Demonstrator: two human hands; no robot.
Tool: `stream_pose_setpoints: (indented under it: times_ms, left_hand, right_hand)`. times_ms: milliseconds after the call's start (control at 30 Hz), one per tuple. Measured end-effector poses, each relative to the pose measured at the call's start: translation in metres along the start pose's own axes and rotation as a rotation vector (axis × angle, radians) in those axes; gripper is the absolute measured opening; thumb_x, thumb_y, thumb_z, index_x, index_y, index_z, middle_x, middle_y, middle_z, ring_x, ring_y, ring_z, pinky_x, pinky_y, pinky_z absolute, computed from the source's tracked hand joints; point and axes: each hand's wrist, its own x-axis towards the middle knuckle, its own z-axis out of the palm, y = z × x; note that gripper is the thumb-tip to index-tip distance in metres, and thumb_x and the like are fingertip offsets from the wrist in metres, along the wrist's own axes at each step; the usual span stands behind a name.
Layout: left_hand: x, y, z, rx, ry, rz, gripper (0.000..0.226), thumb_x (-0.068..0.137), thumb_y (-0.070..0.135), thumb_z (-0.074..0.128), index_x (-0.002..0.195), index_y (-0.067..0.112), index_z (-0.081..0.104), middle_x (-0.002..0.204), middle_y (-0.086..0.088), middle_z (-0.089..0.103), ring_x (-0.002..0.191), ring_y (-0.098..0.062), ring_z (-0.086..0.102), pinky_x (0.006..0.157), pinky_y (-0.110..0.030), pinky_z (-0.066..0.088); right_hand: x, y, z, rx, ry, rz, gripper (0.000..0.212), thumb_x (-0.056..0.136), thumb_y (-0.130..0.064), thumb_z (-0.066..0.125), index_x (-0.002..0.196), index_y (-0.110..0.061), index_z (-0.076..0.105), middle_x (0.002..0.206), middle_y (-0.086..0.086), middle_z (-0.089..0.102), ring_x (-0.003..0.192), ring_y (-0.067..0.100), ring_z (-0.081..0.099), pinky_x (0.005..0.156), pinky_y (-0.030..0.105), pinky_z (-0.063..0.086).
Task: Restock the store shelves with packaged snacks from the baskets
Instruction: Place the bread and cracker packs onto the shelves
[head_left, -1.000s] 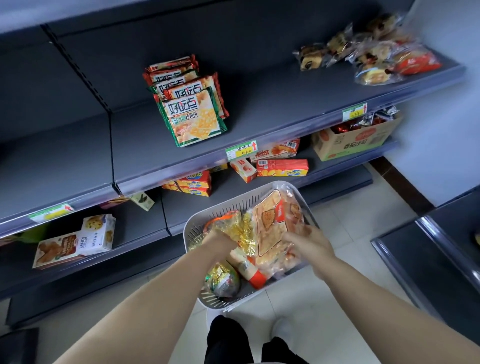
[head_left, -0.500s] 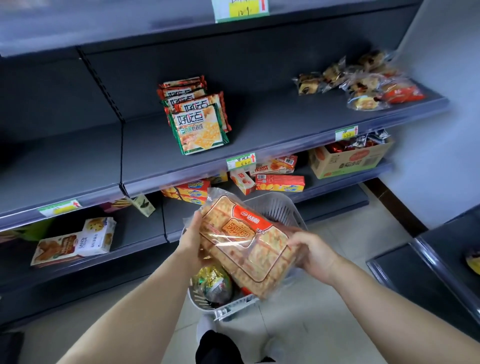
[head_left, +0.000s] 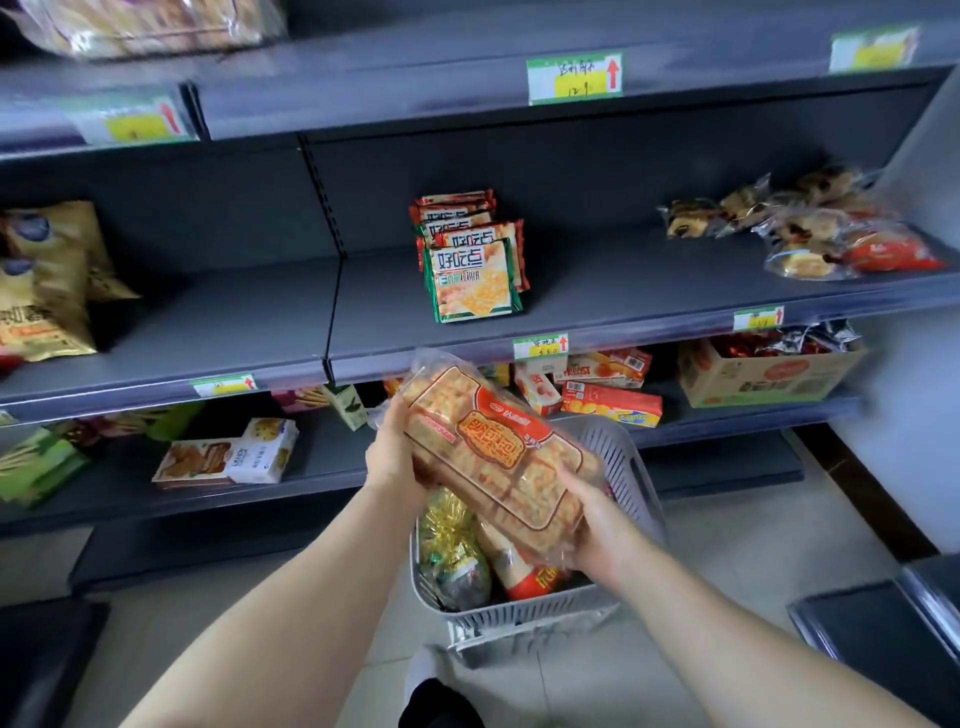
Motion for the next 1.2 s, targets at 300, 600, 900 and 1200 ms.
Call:
stream_pose_setpoints:
  times_ms: [300, 600, 900, 1200]
  left_hand:
    - [-0.022, 0.045, -0.053, 0.052, -0.087, 0.121, 0.045, 0.088, 0.036, 0.068, 0.123, 0.010, 0.059, 0.110, -0.017, 0.072, 0.101, -0.037, 0.069, 0.088, -0.058, 0.054]
    - [-0.073, 0.117, -0.063, -0.067, -0.075, 0.320, 0.047, 0.085, 0.045, 0.071, 0.121, 0.017, 0.063, 0.115, -0.010, 0.072, 0.106, -0.028, 0.068, 0.079, -0.043, 0.059]
    - [-0.117, 0.179, -0.064, -0.130, -0.112, 0.535, 0.025, 0.087, 0.036, 0.068, 0.106, 0.019, 0.067, 0.095, -0.003, 0.074, 0.090, -0.020, 0.066, 0.083, -0.035, 0.051]
    - [-0.135, 0.276, -0.079, -0.023, -0.170, 0.773, 0.037, 0.084, 0.026, 0.073, 0.116, 0.014, 0.060, 0.100, -0.008, 0.074, 0.089, -0.023, 0.072, 0.086, -0.042, 0.055]
  right_hand:
    - [-0.018, -0.046, 0.041, -0.128, -0.148, -0.151, 0.064, 0.067, -0.039, 0.082, 0.125, -0.023, 0.059, 0.109, 0.005, 0.074, 0.104, 0.029, 0.069, 0.095, 0.052, 0.051]
    - [-0.053, -0.094, 0.109, -0.227, -0.264, -0.364, 0.064, 0.069, -0.010, 0.082, 0.126, -0.017, 0.053, 0.108, 0.008, 0.073, 0.099, 0.029, 0.070, 0.083, 0.049, 0.057]
    - [-0.086, -0.144, 0.162, -0.326, -0.355, -0.699, 0.047, 0.082, -0.022, 0.076, 0.123, -0.034, 0.058, 0.112, -0.004, 0.071, 0.102, 0.019, 0.069, 0.093, 0.046, 0.053]
    - [-0.115, -0.187, 0.243, -0.329, -0.298, -0.978, 0.059, 0.084, -0.023, 0.074, 0.136, -0.031, 0.046, 0.122, -0.008, 0.061, 0.108, 0.016, 0.062, 0.083, 0.040, 0.057]
